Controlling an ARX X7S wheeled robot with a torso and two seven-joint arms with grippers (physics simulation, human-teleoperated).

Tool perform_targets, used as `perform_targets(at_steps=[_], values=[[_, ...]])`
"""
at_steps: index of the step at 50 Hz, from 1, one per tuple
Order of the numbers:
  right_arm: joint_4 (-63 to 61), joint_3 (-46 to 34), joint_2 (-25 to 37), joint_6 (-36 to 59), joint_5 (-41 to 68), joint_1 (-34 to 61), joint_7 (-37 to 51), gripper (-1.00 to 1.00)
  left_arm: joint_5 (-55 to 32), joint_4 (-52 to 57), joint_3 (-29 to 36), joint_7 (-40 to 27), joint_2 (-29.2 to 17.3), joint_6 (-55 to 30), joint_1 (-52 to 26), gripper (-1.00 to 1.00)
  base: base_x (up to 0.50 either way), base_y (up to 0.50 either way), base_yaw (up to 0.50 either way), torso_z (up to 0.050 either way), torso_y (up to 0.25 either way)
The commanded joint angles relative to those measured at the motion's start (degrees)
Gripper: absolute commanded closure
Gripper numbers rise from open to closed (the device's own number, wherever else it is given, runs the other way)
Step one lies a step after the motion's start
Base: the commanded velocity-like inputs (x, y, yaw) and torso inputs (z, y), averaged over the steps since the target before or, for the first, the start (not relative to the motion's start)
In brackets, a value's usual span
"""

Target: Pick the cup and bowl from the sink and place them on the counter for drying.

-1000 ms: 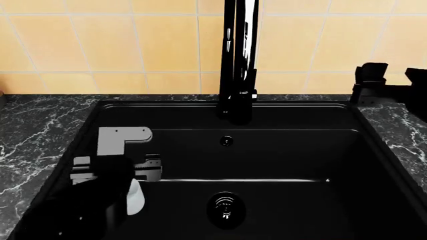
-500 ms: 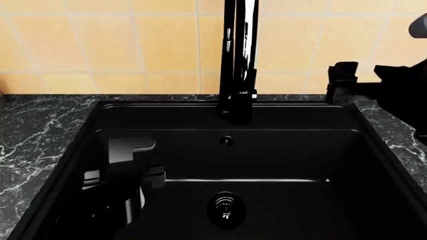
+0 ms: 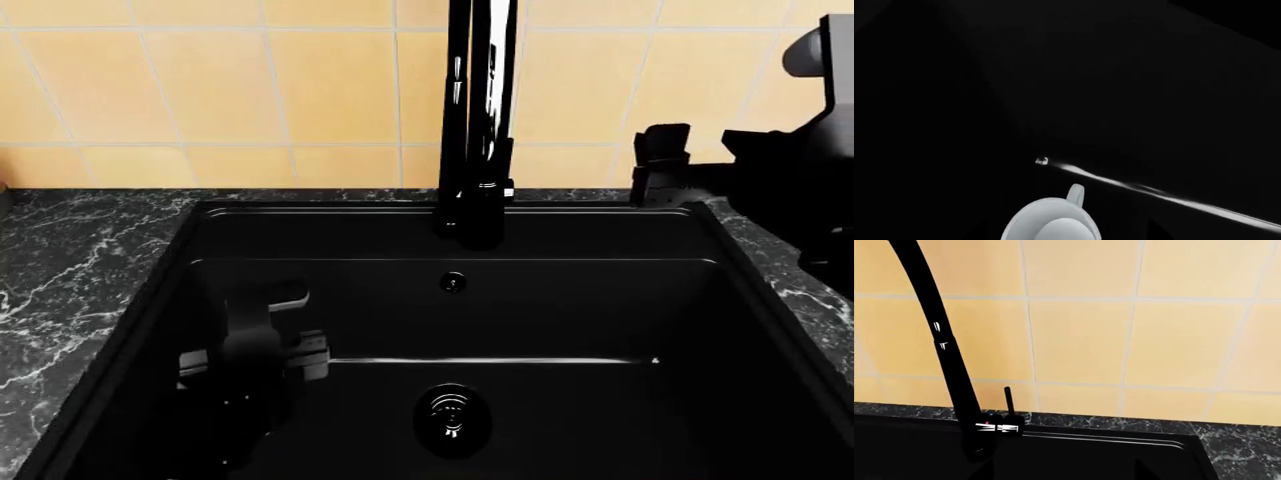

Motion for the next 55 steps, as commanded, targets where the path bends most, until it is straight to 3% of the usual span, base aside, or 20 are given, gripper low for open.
perform_targets(at_steps=[1,33,55], values=[[-0.01,-0.45,-0.28,-0.32,-0.36,-0.29,-0.52,-1.0,1.82,-9.0,0.98,2.09,0.67,5.18,-2.11,-1.0,0.0,0.0,0.0,0.0,0.0],[-0.2,-1.44,-1.22,-1.31,-0.69,-1.36,-0.52,-1.0,4.62,-28.83,2.54,6.22,2.4,16.57,-5.35,-1.0,0.0,0.0,0.0,0.0,0.0],[-0.47,-1.59,-1.39,-2.39,-0.79,-2.76,-0.77,-1.0,4.63,-34.41,3.41,9.62,2.61,18.81,-5.86,-1.0,0.0,0.0,0.0,0.0,0.0]])
